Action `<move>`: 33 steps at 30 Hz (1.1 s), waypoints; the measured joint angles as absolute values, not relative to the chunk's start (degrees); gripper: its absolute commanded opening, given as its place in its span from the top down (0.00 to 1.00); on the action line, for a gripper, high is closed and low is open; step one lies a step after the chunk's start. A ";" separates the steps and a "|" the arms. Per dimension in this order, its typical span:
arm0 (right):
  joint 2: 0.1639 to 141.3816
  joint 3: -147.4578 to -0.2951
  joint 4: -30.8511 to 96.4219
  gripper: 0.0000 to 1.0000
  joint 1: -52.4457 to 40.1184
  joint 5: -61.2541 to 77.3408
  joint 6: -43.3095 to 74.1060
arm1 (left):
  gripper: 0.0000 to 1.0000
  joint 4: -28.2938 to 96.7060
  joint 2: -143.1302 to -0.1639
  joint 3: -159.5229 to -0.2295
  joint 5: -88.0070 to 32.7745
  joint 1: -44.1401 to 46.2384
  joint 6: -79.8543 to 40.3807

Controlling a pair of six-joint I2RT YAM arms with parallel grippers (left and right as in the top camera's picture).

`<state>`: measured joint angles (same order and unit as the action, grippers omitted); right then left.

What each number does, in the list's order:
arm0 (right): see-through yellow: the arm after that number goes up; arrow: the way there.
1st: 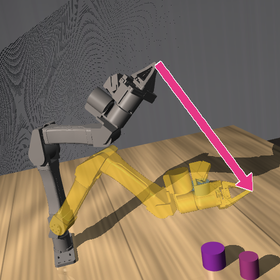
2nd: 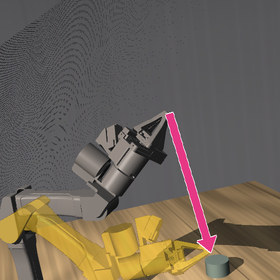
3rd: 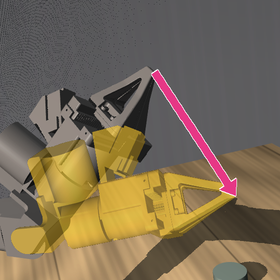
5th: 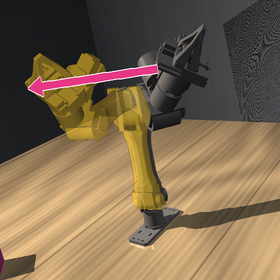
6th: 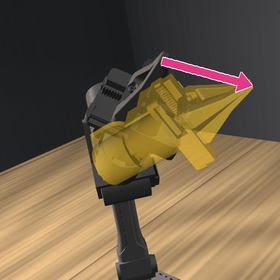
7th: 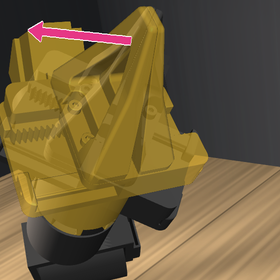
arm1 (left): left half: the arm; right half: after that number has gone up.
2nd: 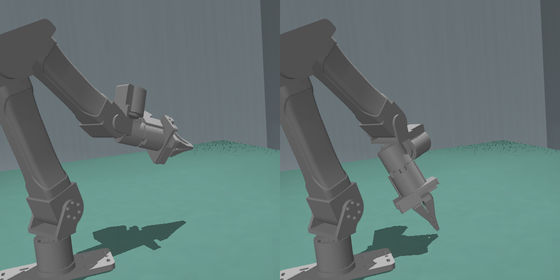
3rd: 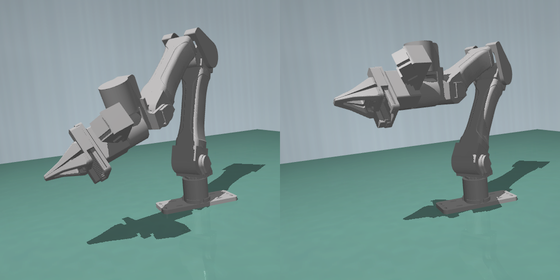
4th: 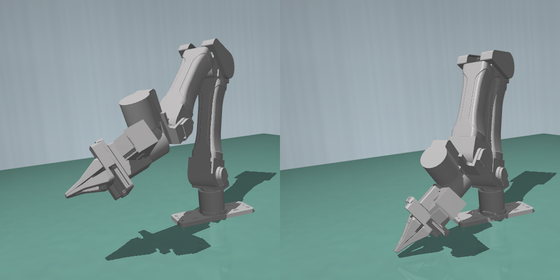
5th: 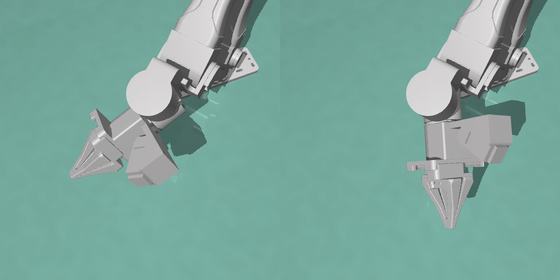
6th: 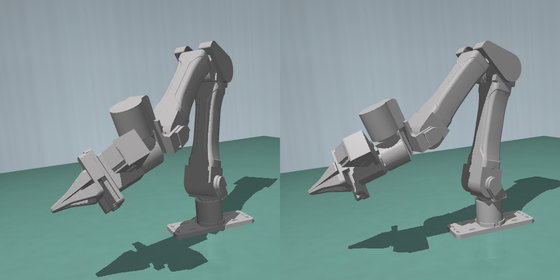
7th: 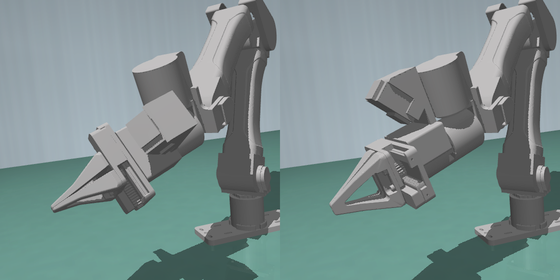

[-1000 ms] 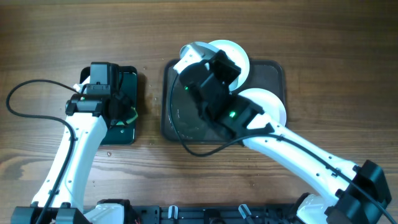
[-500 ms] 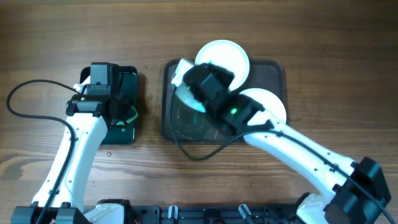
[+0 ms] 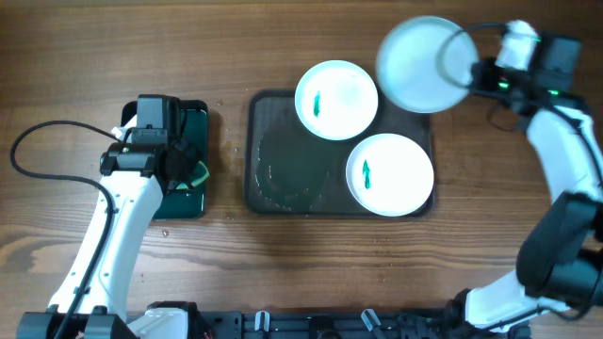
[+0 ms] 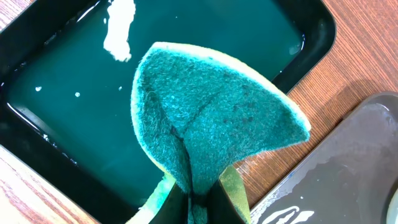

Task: Clean dirty plates on tray and stack at the side
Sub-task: 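Lift the cleaned plate with the right gripper and set it right of the tray, then grip the rim of the top plate with the right gripper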

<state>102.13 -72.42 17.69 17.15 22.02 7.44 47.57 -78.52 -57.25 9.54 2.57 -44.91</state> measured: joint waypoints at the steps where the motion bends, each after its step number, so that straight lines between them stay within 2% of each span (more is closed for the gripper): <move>1: 104.79 -72.42 17.69 0.96 20.71 22.81 11.03 | 0.96 47.57 -78.52 -57.25 9.54 2.57 -44.91; 4: 109.86 -72.40 17.69 0.96 25.61 23.55 16.03 | 0.96 47.57 -78.52 -57.25 9.54 2.57 -44.91; 8: 113.71 -72.40 18.74 0.96 27.68 21.76 18.41 | 0.96 47.57 -78.52 -57.25 9.54 2.57 -44.91; 9: 113.80 -72.40 19.33 0.88 27.70 19.51 18.39 | 0.96 47.55 -78.52 -57.25 9.54 2.57 -44.91; 10: 113.80 -72.40 19.66 0.64 27.70 17.45 18.39 | 0.96 47.53 -78.52 -57.25 9.54 2.57 -44.91; 11: 113.80 -72.40 19.70 0.55 27.70 15.46 17.96 | 0.96 47.53 -78.52 -57.25 9.54 2.57 -44.91; 12: 113.80 -72.40 19.68 0.55 27.70 14.15 17.41 | 0.96 47.51 -78.52 -57.25 9.54 2.57 -44.91; 15: 113.78 -72.47 20.25 0.37 27.70 12.10 15.66 | 0.96 47.31 -78.52 -57.25 9.54 2.57 -44.91; 16: 113.78 -72.49 20.51 0.35 27.70 11.53 15.05 | 0.96 47.20 -78.52 -57.25 9.54 2.57 -44.91; 21: 107.87 -73.60 18.87 0.33 27.14 12.88 14.41 | 0.96 46.50 -78.52 -57.25 9.54 2.57 -44.91; 25: 100.71 -75.53 13.85 0.32 21.56 20.80 12.27 | 0.96 46.44 -78.52 -57.25 9.54 2.57 -44.91; 29: 100.66 -76.31 13.87 0.32 9.58 26.79 4.71 | 0.96 46.35 -78.52 -57.25 9.52 2.57 -44.91; 33: 105.14 -76.31 13.89 0.35 -1.96 24.29 -3.31 | 0.96 46.28 -78.52 -57.25 9.54 2.57 -44.91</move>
